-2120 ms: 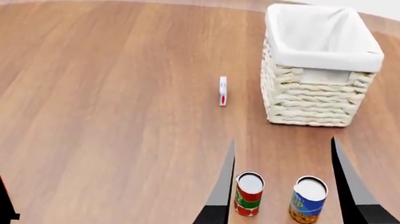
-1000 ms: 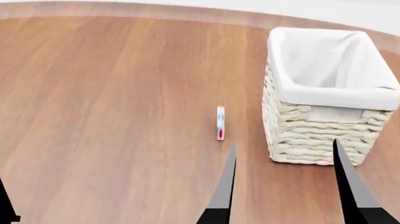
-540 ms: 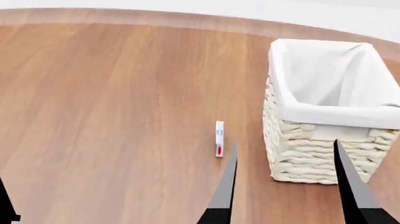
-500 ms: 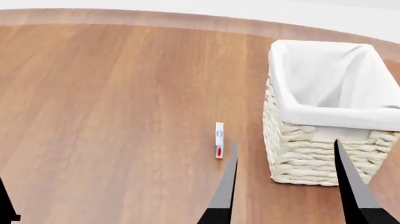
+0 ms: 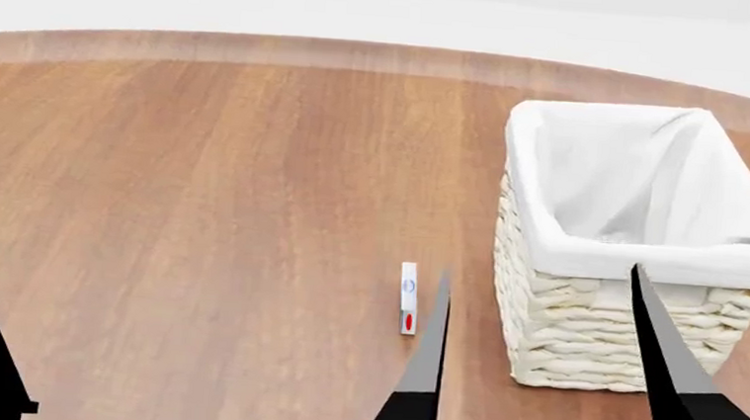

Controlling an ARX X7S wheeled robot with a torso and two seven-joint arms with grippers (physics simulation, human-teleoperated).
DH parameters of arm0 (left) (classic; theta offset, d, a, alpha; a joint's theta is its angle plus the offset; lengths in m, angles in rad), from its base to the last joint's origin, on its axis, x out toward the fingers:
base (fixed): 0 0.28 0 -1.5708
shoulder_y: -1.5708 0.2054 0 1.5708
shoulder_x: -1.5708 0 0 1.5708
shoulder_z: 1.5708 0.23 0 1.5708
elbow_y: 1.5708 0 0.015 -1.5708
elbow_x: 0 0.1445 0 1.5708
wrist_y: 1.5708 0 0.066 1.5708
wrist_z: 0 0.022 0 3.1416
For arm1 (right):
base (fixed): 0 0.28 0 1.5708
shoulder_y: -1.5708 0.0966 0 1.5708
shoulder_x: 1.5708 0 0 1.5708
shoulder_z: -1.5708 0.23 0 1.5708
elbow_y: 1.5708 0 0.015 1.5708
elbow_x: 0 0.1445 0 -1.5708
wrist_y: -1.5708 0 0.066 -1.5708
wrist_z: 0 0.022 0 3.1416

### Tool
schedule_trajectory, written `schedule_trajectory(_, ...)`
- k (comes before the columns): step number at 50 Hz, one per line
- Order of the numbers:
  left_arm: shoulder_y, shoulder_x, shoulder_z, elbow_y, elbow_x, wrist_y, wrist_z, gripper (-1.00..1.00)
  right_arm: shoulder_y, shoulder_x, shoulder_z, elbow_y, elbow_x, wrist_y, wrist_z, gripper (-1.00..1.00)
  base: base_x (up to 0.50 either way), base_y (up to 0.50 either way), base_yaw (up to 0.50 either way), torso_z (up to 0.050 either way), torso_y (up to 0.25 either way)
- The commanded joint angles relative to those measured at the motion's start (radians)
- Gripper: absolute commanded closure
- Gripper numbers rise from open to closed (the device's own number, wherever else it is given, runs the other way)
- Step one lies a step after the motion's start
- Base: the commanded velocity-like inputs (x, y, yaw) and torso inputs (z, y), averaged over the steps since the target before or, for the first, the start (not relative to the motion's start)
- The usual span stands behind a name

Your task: Pick up the alphabet soup and the cream cheese box, and put them in the basket.

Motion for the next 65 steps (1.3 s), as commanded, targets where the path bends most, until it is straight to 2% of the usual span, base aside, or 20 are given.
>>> schedule_trajectory(1,-0.004,-0.005,0.006,-0.001,0.003,0.001,-0.006,-1.00,0.002,0.006,0.004,-0.001,0.007,0.002,0.006,-1.00,0.18,0.00,0.00,0.000,0.000)
schedule_trajectory(46,-0.007,-0.024,0.035,0.001,0.004,-0.001,-0.024,-1.00,-0.020,0.034,-0.004,0.011,0.014,-0.042,0.034,-1.00,0.18,0.00,0.00,0.000,0.000)
schedule_trajectory(53,-0.009,-0.025,0.038,-0.001,0.004,-0.002,-0.028,-1.00,0.001,0.037,0.000,-0.003,0.031,-0.008,0.037,-1.00,0.19,0.00,0.00,0.000,0.000)
schedule_trajectory(65,-0.007,-0.031,0.047,-0.001,0.014,0.002,-0.033,-1.00,-0.014,0.036,0.002,0.010,0.020,-0.060,0.054,-1.00,0.11,0.00,0.00,0.000,0.000)
